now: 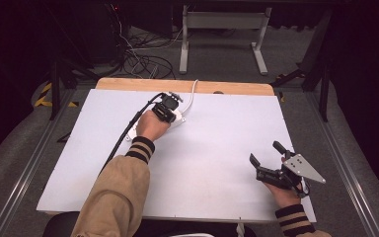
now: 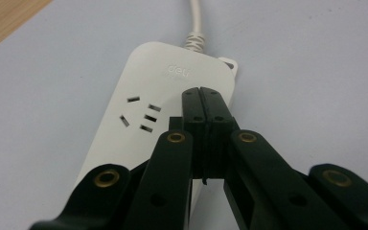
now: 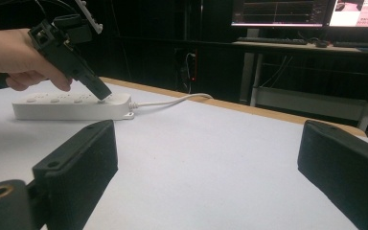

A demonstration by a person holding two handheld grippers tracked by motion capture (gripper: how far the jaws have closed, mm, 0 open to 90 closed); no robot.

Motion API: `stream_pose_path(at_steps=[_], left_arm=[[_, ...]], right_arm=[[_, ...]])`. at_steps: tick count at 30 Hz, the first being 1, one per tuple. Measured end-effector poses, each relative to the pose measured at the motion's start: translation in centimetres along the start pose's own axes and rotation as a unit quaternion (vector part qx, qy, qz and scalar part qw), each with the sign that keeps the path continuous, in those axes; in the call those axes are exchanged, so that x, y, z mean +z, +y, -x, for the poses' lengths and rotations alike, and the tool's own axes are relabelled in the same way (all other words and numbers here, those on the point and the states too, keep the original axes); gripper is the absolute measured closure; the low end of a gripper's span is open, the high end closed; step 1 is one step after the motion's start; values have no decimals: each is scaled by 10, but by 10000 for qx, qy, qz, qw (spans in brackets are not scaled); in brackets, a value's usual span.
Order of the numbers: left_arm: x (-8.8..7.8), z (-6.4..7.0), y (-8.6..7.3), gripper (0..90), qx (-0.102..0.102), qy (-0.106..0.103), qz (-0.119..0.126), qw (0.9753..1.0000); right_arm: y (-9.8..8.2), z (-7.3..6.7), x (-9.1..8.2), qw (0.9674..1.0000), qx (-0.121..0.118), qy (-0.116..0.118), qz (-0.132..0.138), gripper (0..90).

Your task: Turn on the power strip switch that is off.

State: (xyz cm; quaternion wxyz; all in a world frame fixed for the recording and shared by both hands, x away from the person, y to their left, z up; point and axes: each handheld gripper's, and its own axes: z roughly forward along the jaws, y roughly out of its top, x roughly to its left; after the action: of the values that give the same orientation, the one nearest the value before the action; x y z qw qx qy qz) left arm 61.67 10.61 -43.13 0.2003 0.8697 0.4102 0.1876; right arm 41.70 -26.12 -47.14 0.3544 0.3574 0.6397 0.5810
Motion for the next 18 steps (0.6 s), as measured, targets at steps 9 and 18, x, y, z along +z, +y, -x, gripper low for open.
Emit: stream_pose_path(at_steps=[9,18], left_arm=[[2,-5,-3,900,-163,1,-22,9999],[4,-4,-3,900,-214,25,-23,9998]], right_arm=[[0,1,-4,10000,2,-61,11,69],[1,1,-7,10000,10,-96,26,69]])
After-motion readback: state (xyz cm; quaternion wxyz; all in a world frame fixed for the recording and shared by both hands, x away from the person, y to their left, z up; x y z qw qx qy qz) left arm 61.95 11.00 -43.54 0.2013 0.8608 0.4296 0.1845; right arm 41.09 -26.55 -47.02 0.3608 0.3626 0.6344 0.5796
